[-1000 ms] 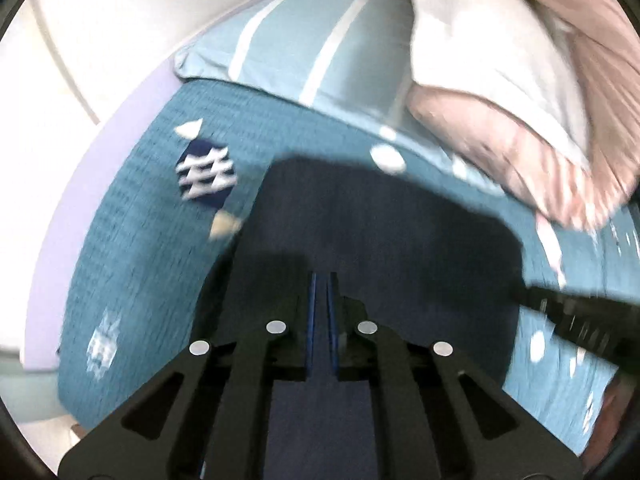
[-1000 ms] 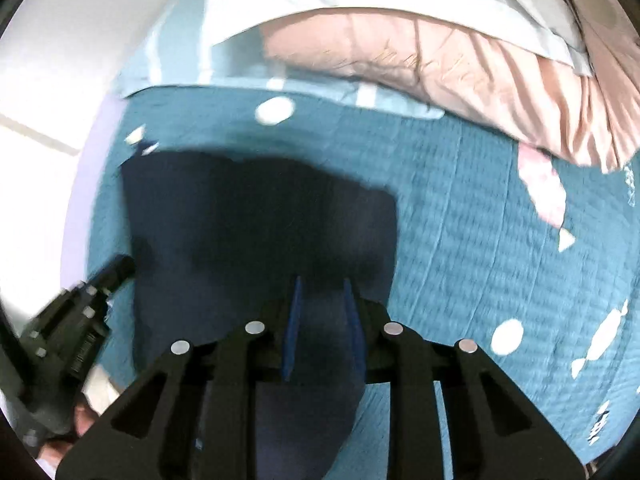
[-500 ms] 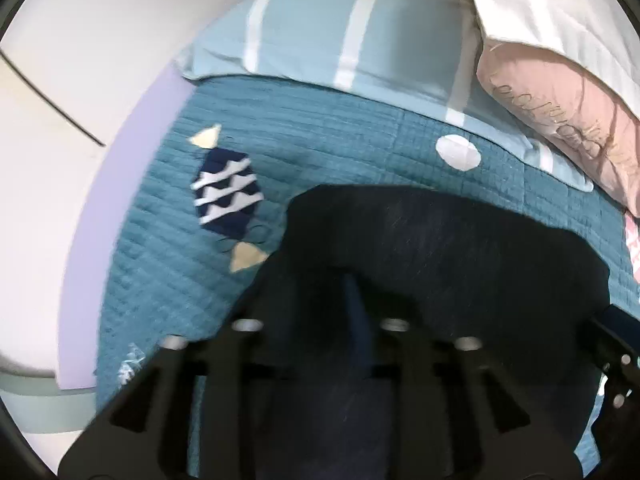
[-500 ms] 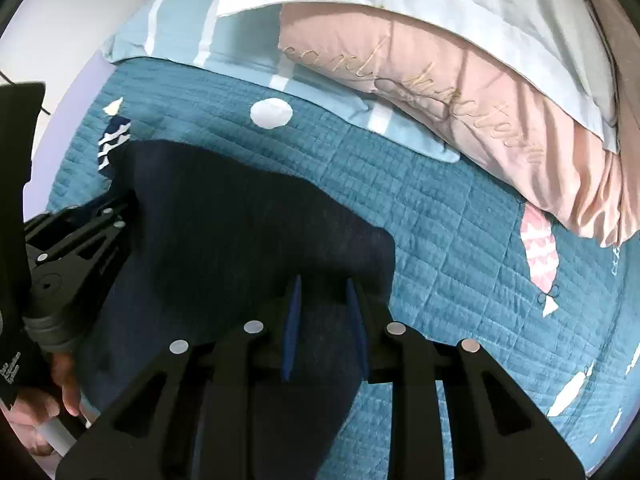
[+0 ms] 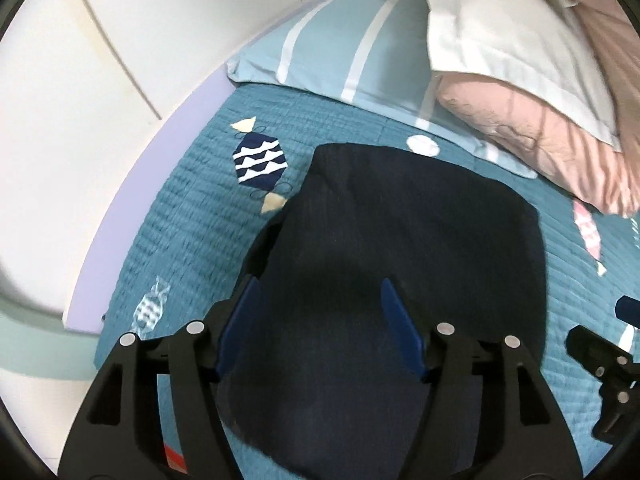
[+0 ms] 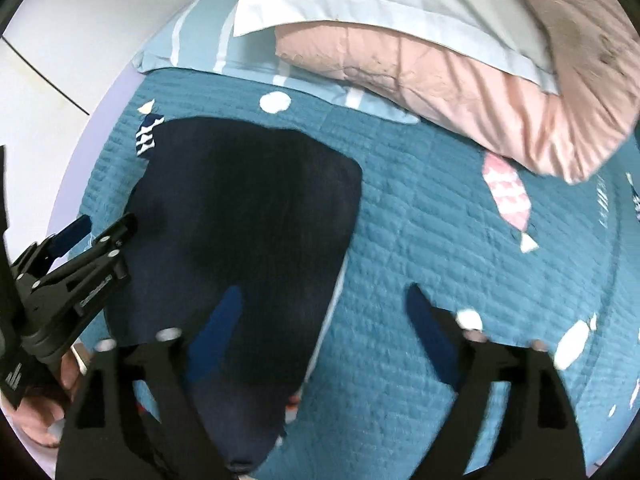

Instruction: Fold large clothes

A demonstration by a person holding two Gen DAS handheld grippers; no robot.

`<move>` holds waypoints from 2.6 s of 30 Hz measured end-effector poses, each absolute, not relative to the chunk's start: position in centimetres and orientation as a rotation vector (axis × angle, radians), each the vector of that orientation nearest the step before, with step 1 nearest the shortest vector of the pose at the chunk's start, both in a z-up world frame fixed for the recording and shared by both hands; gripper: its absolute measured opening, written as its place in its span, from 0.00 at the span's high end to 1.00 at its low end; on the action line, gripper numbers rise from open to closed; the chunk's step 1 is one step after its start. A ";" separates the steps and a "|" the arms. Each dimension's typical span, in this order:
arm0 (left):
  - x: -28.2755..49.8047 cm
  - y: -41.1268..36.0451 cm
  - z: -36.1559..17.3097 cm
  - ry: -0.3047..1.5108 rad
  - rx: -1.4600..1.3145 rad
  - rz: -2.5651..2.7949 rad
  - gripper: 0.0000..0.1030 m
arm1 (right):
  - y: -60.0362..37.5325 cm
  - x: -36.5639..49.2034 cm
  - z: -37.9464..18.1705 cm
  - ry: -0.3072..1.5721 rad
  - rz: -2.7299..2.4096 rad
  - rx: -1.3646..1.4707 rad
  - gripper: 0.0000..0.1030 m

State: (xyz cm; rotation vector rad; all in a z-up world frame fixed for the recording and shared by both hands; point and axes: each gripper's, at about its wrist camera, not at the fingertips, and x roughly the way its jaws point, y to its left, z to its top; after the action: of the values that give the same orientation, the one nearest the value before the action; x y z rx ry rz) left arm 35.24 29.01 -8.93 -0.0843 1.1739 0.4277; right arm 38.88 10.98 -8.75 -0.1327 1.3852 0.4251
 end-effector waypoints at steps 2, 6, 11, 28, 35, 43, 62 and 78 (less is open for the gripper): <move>33.7 27.3 -7.9 1.149 -0.068 0.437 0.25 | 10.2 37.5 -8.0 1.356 0.430 -0.141 0.16; 29.2 25.2 -6.1 1.108 -0.039 0.436 0.25 | 8.3 33.7 -6.6 1.298 0.418 -0.186 0.09; 23.8 23.0 -4.5 1.076 -0.053 0.425 0.25 | 5.3 29.0 -5.4 1.272 0.427 -0.186 0.09; 8.5 13.8 1.4 0.866 -0.083 0.353 0.24 | -2.1 15.2 1.9 1.025 0.353 -0.051 0.08; 4.7 11.7 5.2 0.739 -0.092 0.363 0.24 | -3.4 13.0 6.2 0.899 0.400 -0.015 0.08; 2.8 10.1 8.8 0.629 -0.096 0.364 0.20 | -4.8 10.8 10.2 0.716 0.461 0.020 0.07; 3.9 7.1 7.0 0.634 -0.063 0.331 0.15 | -9.9 10.4 7.4 0.578 0.462 0.067 0.07; 4.8 6.3 4.7 0.665 -0.068 0.342 0.15 | -10.1 10.8 4.9 0.614 0.458 0.050 0.07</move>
State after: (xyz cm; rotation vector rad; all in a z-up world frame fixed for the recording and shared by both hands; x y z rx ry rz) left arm 4.81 6.31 4.69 -0.0684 0.6653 0.3419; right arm 10.77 -10.07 4.92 0.0503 0.6140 0.4583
